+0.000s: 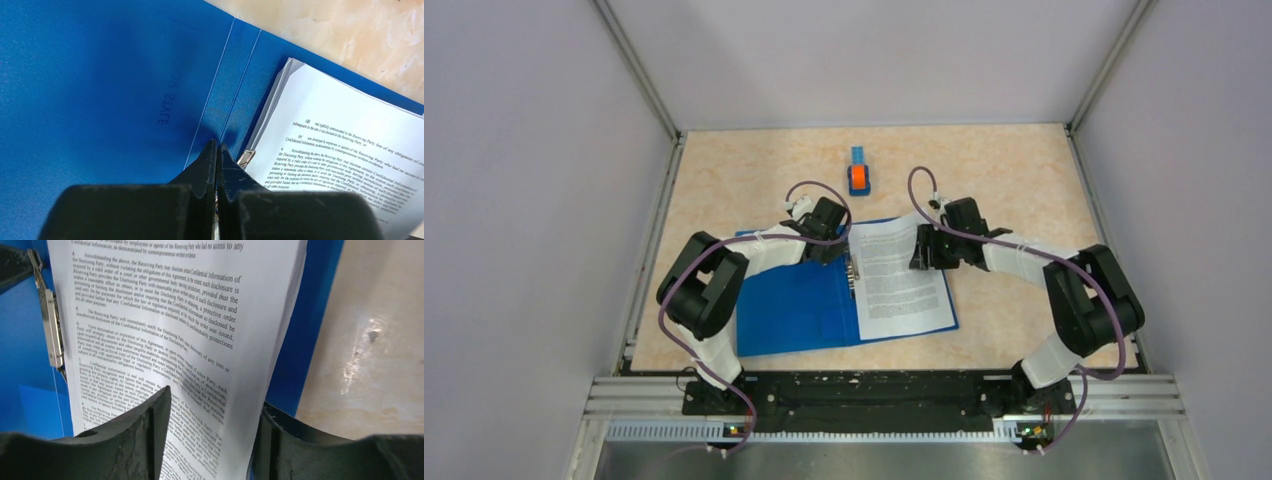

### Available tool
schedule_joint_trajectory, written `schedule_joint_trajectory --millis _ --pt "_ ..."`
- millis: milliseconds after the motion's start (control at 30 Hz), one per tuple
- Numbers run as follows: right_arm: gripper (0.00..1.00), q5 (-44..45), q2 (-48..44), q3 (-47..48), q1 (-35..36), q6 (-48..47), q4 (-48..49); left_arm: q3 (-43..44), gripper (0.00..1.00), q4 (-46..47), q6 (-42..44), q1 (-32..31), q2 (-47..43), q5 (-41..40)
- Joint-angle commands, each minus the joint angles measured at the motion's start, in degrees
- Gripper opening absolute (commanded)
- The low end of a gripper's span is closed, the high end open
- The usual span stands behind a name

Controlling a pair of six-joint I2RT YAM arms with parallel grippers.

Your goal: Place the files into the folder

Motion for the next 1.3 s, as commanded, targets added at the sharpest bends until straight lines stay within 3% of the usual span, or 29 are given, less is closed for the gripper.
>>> schedule_joint_trajectory --millis 0,67,233,600,767,967,1133,1267 --pt "0.6 6.0 -2.8 3.7 -0.4 -0.4 -3.6 -1.1 0.0 -2.6 0.7 0.3 1.5 -0.6" --pt "0.67 7.1 -3.2 4.4 -1.2 -0.8 -4.8 -1.0 0.0 -2.6 1.1 0.3 1.3 -0.9" --pt "0.7 10.2 -4.1 6.8 -2.5 -1.8 -7.9 -0.4 0.0 -3.0 2.2 0.3 0.8 -1.3" --pt "0.71 15.2 -6.4 10.3 -3.2 -1.3 -13.3 3.3 0.0 -5.6 8.3 0.3 -3.9 -1.7" --pt "0.7 14.6 -5.8 11.5 1.5 -0.2 -12.3 4.5 0.01 -8.2 11.8 0.6 -8.5 -3.5" --pt "0.68 16.4 -2.2 13.4 5.4 1.3 -12.1 0.5 0.26 -11.4 16.7 5.0 -18.9 -5.6" --pt "0.67 15.4 -0.4 15.0 7.9 1.3 -11.2 -7.2 0.55 -13.8 21.6 16.0 -32.8 -6.4" --pt "0.65 15.9 2.8 18.4 12.3 1.7 -11.5 -13.8 0.69 -13.0 25.3 27.0 -40.9 -2.7"
